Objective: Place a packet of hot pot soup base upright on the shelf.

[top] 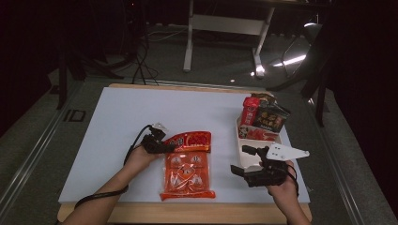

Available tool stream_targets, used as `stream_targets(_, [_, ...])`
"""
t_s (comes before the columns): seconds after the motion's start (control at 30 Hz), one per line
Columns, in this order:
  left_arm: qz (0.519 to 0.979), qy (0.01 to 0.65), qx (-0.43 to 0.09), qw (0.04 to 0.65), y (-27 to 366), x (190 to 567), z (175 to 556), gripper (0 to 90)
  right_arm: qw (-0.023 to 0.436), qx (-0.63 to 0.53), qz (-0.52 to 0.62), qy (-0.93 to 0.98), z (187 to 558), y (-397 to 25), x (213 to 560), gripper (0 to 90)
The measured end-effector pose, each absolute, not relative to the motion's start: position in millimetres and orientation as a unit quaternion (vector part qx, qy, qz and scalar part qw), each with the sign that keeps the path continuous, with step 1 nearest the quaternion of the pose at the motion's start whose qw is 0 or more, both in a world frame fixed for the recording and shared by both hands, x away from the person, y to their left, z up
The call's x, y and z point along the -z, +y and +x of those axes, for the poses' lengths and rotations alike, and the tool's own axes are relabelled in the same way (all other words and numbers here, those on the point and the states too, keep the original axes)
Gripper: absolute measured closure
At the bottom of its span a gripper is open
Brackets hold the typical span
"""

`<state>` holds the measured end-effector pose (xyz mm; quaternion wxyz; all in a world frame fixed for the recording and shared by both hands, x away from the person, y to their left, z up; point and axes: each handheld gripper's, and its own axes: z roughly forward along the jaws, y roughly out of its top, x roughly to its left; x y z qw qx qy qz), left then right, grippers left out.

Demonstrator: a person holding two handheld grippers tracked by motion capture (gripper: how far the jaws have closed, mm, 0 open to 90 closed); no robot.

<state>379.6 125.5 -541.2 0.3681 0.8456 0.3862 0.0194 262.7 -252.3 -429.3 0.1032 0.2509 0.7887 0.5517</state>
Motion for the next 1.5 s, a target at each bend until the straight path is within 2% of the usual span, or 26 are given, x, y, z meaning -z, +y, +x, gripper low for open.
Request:
stream_targets(0.2, [0.844,0.39,-0.022,0.367,125,538,380,89.5,0.114,-0.55,0.261,0.785,264,-256,429,15.9])
stream_targets(0.63, [0.838,0.365,-0.051,0.403,123,490,367,89.7,0.133,-0.575,0.258,0.765,266,-264,424,17.9])
stream_targets(0.93, [0.831,0.336,-0.071,0.437,119,459,348,89.8,0.173,-0.554,0.278,0.766,264,-262,421,12.2])
stream_targets(1.03, [0.83,0.325,-0.079,0.447,117,454,343,89.8,0.165,-0.557,0.288,0.762,264,-263,420,10.8])
stream_targets(1.13, [0.826,0.321,-0.082,0.455,117,451,339,89.7,0.193,-0.544,0.294,0.762,262,-260,420,10.1])
stream_targets(1.3, [0.821,0.319,-0.073,0.467,119,446,335,89.8,0.171,-0.547,0.294,0.765,264,-255,422,10.1])
stream_targets(1.5, [0.811,0.304,-0.072,0.494,117,436,326,89.9,0.173,-0.528,0.295,0.778,263,-250,421,10.1])
